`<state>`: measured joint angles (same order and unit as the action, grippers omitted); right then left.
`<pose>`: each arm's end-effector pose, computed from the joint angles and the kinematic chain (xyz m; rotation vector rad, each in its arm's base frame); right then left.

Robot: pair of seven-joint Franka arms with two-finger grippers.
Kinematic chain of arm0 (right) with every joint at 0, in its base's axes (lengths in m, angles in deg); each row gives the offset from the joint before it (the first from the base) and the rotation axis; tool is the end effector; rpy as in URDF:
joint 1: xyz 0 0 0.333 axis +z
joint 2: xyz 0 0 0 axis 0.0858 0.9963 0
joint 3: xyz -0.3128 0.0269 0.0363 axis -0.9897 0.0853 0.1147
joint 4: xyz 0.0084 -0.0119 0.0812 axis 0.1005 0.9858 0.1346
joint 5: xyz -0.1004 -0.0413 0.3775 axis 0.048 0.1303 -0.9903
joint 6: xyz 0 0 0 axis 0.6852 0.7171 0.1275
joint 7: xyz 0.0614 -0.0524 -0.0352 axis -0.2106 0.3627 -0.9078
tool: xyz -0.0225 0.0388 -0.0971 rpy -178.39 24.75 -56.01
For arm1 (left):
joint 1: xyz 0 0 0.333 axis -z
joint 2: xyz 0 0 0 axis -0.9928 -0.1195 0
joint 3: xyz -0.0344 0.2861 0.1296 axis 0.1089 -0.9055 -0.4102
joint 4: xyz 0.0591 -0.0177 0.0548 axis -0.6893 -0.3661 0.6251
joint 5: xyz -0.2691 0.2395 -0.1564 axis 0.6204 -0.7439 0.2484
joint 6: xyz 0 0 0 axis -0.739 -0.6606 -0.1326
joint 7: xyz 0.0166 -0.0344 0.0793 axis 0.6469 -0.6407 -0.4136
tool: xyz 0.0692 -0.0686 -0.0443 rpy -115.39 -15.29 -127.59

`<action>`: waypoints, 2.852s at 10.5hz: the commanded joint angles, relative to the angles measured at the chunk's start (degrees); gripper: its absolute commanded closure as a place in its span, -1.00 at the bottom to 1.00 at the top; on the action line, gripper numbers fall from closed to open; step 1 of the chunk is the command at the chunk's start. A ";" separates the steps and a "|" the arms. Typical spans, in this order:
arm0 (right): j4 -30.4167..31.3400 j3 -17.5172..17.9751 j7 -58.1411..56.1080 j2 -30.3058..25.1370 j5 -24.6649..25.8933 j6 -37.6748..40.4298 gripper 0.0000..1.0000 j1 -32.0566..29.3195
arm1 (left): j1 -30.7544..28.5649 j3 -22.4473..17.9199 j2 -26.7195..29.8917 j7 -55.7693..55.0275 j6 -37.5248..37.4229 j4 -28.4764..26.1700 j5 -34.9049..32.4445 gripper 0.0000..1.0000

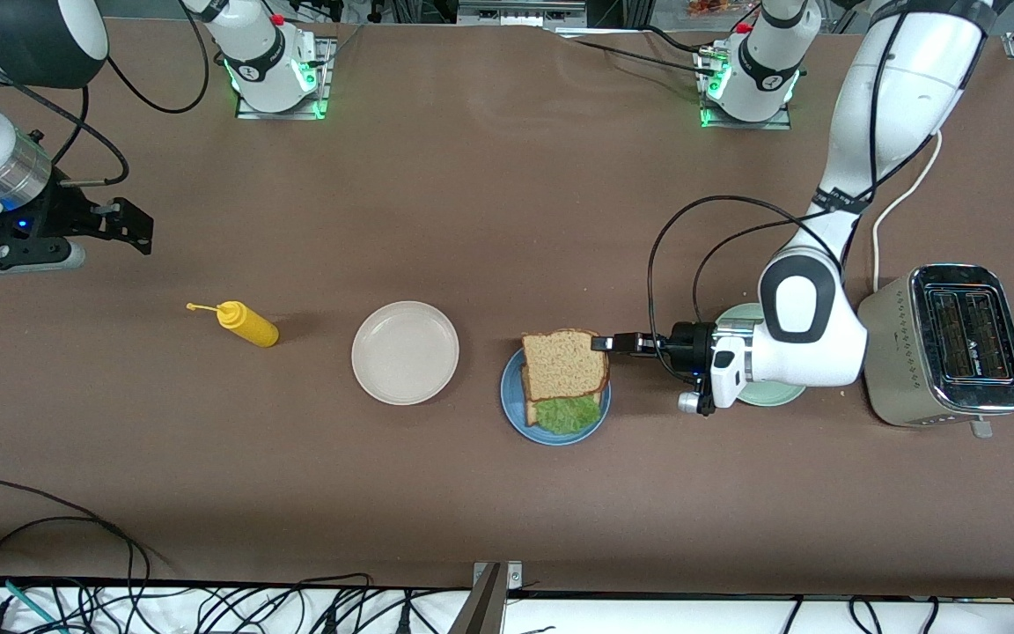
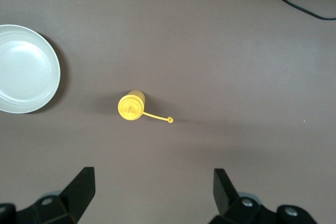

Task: Make sandwich in blue plate with both arms
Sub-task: 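Lift the toast from the toaster and carry it over the blue plate, then lower the toast onto the lettuce and open the left gripper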

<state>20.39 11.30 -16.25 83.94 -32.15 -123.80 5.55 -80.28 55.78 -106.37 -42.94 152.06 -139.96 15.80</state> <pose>0.5672 0.0331 0.5419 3.0443 0.1962 0.0271 0.6596 -0.2171 0.2502 2.0325 0.0379 -0.2398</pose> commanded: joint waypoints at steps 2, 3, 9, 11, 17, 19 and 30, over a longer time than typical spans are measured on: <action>-1.30 1.06 0.46 0.00 -0.91 0.04 -1.00 -1.15 | 1.01 -1.52 -3.52 9.07 -0.03 2.34 1.79 1.00; -1.57 1.06 0.55 0.00 -1.00 0.39 -1.00 -1.15 | 1.01 -1.61 -3.97 9.95 0.75 2.34 1.79 1.00; -1.66 1.23 8.43 0.52 -0.65 0.39 -1.00 -0.98 | 1.62 -1.52 -5.11 11.72 3.92 2.69 1.88 1.00; -1.66 1.32 8.38 0.62 -0.38 0.22 -1.00 -0.98 | 2.23 -1.52 -5.37 11.72 6.73 2.60 1.88 0.76; -1.66 1.50 8.46 1.14 -0.38 -0.13 -1.00 -0.80 | 1.54 -1.52 -5.90 11.81 7.18 1.81 1.44 -0.29; -1.66 1.41 8.38 1.14 -0.38 -0.05 -1.00 -0.89 | 1.45 -1.52 -6.17 14.95 7.18 1.64 1.79 -0.61; -1.48 1.41 8.81 1.50 -0.47 -0.13 -1.00 -0.89 | -0.58 -5.46 1.71 17.52 6.56 -5.73 -2.92 -1.00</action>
<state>19.67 11.88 -8.06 85.06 -32.25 -123.90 5.54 -81.04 52.80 -112.09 -26.27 158.86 -139.79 15.80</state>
